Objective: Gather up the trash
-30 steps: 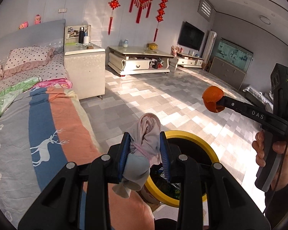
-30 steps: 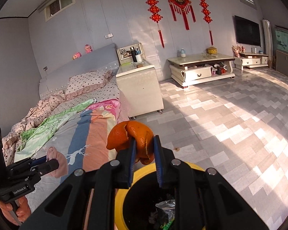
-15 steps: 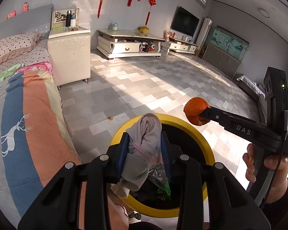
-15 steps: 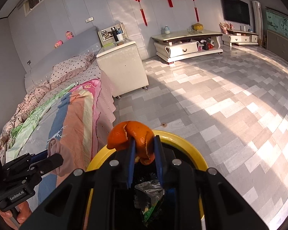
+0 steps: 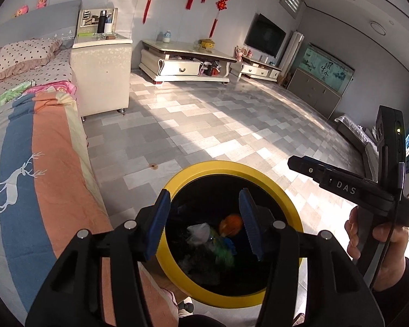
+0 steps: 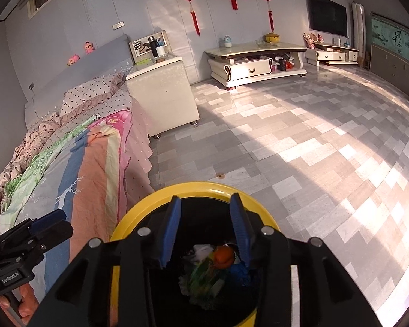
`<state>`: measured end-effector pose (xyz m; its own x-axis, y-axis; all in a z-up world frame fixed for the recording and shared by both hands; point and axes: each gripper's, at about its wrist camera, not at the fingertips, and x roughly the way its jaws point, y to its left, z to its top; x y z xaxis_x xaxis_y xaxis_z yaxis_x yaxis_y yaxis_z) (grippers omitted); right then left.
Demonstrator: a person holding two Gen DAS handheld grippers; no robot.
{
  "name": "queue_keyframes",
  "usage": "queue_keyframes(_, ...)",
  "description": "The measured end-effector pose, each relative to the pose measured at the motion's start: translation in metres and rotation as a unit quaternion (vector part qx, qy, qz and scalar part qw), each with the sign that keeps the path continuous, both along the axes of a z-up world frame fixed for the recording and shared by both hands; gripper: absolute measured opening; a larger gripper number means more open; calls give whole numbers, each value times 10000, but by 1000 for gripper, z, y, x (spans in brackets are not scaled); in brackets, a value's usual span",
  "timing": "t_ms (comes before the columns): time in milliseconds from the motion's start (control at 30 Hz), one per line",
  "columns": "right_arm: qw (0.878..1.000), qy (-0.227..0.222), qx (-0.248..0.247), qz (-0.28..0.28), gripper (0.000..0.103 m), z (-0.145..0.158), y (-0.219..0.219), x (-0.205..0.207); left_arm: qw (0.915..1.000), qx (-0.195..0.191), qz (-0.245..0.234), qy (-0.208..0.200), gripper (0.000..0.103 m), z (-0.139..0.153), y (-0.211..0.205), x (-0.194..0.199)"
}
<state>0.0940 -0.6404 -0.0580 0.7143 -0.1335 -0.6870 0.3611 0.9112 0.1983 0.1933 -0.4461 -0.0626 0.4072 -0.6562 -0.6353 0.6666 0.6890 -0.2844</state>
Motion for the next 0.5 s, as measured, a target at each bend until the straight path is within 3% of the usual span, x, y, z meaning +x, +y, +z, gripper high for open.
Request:
queue_keyframes(233,10000,69,-3,26,36,-2,9,-1,9998,-22,188,-82,50,10,29,1)
queue_keyframes(500,9993,89,-73,348,36,6,52,13,9977,-72,649,-161,49,18,87,5)
